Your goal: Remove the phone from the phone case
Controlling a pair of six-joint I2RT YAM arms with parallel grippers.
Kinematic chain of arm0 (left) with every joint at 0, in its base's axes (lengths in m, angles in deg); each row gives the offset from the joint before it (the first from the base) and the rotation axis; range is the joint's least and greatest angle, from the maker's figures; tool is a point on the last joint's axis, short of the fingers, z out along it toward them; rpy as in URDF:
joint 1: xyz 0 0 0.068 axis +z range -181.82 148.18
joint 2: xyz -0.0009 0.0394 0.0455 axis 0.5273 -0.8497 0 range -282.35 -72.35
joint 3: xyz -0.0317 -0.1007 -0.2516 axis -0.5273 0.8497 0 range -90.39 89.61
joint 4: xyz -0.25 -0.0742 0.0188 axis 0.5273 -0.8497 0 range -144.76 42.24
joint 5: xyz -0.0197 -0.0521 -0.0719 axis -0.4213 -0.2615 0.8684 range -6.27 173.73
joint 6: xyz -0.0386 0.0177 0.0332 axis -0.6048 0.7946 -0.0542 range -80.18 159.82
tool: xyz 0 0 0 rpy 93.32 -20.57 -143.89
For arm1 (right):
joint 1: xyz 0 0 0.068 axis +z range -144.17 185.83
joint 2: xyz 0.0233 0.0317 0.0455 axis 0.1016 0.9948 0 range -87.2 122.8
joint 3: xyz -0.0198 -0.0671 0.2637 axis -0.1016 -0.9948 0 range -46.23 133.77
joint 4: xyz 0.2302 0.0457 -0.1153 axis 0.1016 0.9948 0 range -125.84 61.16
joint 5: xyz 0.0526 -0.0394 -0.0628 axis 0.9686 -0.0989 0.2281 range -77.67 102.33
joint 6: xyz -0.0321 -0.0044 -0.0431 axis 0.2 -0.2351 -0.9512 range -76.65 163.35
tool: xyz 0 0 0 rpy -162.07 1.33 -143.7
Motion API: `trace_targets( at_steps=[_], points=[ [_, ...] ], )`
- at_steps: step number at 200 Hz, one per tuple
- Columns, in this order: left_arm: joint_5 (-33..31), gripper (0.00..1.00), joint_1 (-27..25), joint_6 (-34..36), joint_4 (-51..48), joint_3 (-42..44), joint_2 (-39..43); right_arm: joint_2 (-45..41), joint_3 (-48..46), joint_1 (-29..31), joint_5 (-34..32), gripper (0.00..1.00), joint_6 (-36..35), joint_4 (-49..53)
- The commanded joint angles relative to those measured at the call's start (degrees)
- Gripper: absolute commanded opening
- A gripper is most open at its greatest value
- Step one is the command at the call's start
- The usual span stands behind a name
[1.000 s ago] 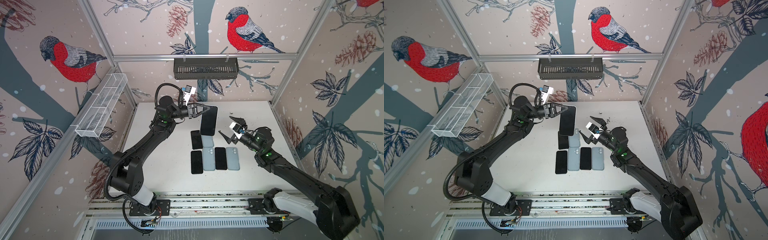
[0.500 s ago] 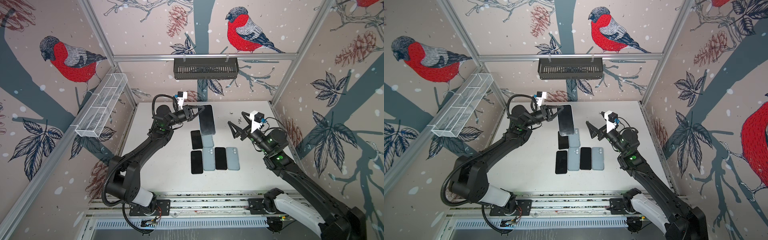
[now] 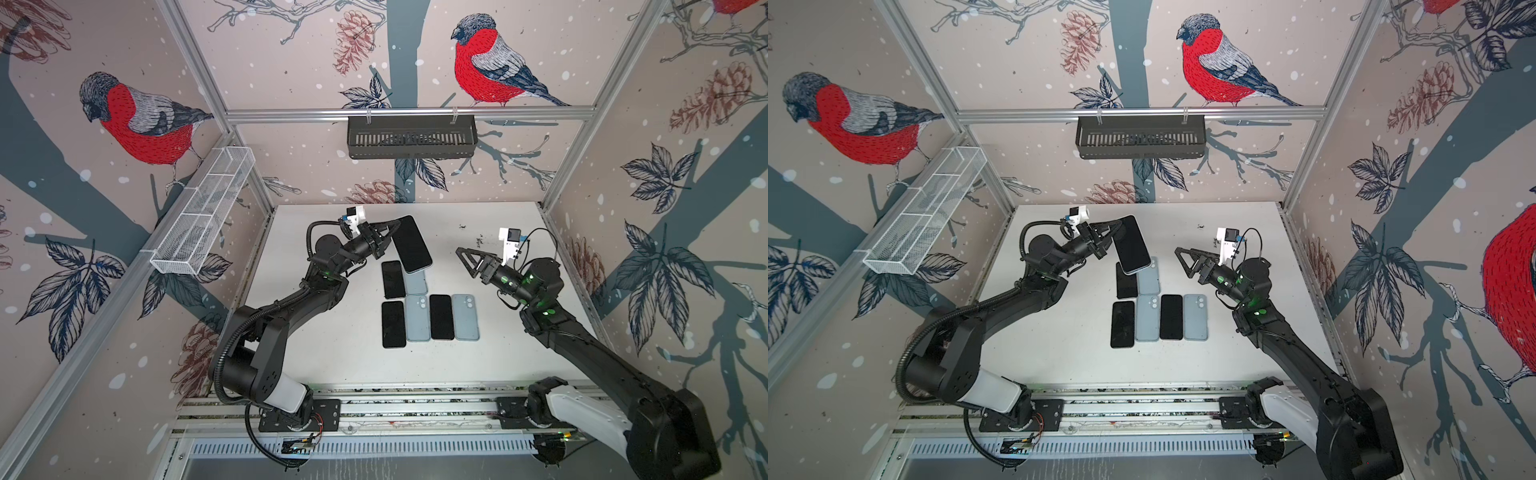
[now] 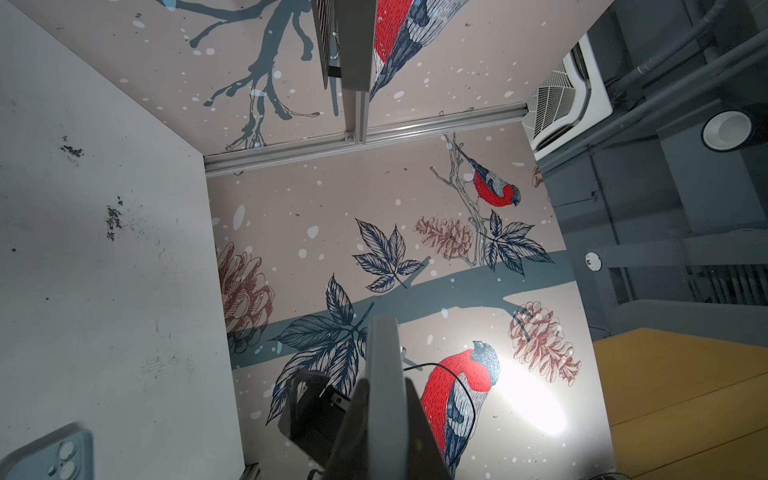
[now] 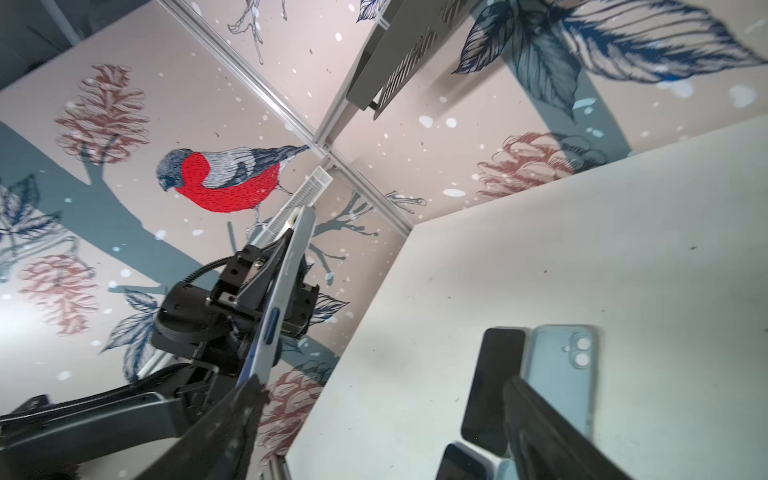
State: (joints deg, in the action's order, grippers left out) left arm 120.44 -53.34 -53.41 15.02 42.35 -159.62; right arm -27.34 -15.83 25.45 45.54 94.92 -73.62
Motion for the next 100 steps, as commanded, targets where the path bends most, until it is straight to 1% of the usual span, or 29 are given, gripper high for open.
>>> trace_targets(
  at_steps=[1,35,78,100],
  points=[
    [-2.44,0.00,-0.28,-4.76,8.75,0.89,-0.28,1.48,-1.12,1.78,3.34,0.87,8.19,-12.68],
    [-2.88,0.00,-0.38,-4.70,8.84,1.11,-0.54,4.55,-1.08,5.60,3.31,0.79,9.76,-16.34],
    [-2.79,0.00,-0.45,-4.68,9.06,1.04,-0.54,8.09,-1.30,7.08,3.65,0.66,11.80,-20.16],
    [-2.87,0.00,-0.43,-4.47,9.37,0.95,-0.69,9.09,-1.31,7.72,3.83,0.63,12.64,-22.06]
  ],
)
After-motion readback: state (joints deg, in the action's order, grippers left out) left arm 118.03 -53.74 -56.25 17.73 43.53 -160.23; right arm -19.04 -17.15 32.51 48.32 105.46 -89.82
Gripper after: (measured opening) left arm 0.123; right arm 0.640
